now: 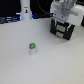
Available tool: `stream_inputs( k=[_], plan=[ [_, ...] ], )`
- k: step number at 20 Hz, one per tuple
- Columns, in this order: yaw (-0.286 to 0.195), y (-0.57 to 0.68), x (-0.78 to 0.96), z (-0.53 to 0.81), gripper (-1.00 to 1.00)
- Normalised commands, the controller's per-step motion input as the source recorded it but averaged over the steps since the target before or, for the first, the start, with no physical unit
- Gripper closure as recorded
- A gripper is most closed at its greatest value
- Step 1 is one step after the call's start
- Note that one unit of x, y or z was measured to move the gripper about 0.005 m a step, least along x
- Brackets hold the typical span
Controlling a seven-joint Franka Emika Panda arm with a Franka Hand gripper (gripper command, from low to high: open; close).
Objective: Open the kcup holder, insert the kcup into the holder, and close the kcup holder
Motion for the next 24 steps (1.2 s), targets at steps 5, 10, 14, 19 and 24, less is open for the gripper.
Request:
stream_inputs(
  k=[5, 10, 14, 19, 24],
  plan=[
    [-0.092, -0.26, 0.93, 0.23, 1.00],
    [-0.095, -0.29, 0.94, 0.22, 1.00],
    [-0.097, -0.31, 0.93, 0.23, 1.00],
    [-0.102, -0.34, 0.92, 0.22, 1.00],
    [-0.090, -0.38, 0.87, 0.24, 1.00]
  ],
)
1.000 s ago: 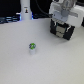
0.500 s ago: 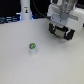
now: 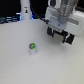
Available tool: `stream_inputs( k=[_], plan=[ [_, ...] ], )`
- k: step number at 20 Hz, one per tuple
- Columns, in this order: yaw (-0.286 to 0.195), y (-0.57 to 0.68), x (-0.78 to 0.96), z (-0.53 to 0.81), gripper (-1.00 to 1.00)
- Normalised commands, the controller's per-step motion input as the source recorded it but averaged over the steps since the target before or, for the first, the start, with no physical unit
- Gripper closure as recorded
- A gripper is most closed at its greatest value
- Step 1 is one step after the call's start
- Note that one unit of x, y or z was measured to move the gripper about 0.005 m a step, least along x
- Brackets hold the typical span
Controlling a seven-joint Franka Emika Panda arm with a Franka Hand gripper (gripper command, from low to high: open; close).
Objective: Open the kcup holder, insert the kcup into the holder, and close the kcup holder
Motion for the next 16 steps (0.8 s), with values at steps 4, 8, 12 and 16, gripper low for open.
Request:
stream_inputs(
  k=[4, 8, 12, 16],
  plan=[
    [-0.081, -0.37, 0.84, 0.26, 1.00],
    [-0.074, -0.22, 0.43, 0.25, 1.00],
    [-0.110, -0.09, 0.16, 0.52, -1.00],
    [-0.135, -0.14, 0.17, 0.49, -1.00]
  ],
)
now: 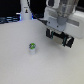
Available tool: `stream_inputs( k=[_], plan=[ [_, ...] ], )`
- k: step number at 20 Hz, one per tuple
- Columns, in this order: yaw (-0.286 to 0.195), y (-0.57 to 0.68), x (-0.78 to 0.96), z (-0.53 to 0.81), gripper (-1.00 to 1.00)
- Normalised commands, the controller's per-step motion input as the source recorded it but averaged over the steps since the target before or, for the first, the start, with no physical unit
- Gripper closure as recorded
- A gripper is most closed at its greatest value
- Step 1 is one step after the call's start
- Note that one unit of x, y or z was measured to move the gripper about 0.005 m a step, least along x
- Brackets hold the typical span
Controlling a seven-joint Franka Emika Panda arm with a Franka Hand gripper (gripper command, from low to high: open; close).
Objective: Open the kcup holder, insert the kcup into the holder, and close the kcup holder
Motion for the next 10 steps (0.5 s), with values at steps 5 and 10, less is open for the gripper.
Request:
stream_inputs(
  k=[5, 10],
  plan=[
    [-0.259, -0.31, 0.02, 0.42, -1.00],
    [-0.304, -0.30, -0.01, 0.31, -1.00]
  ],
)
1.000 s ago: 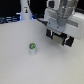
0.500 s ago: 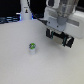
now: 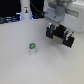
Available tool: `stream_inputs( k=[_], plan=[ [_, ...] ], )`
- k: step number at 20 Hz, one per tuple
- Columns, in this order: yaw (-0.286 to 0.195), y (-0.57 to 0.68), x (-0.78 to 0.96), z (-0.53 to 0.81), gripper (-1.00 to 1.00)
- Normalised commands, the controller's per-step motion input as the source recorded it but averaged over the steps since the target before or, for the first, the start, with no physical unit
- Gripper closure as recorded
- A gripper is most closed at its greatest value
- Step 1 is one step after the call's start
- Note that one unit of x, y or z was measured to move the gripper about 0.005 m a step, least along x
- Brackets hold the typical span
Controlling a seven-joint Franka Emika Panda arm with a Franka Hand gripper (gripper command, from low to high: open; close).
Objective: Open the kcup holder, insert the kcup into the holder, and close the kcup holder
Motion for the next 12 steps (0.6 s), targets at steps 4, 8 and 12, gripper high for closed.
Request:
stream_inputs(
  k=[4, 8, 12],
  plan=[
    [-0.303, -0.34, -0.04, 0.15, -1.00],
    [-0.297, -0.41, -0.03, 0.02, -1.00],
    [-0.283, -0.43, -0.10, -0.01, -1.00]
  ],
)
